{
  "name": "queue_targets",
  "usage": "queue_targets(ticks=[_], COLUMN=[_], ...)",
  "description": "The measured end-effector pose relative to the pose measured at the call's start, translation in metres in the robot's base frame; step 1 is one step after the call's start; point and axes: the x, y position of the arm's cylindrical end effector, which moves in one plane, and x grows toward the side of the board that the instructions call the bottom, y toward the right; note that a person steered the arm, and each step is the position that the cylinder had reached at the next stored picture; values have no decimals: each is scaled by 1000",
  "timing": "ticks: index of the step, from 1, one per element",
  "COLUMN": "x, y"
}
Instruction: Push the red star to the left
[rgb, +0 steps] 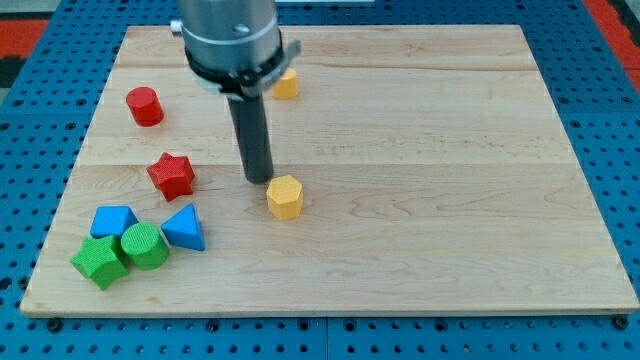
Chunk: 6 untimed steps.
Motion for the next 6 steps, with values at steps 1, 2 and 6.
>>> queue_targets(ticks=[1,2,6], x=[55,15,13], y=[20,33,-12])
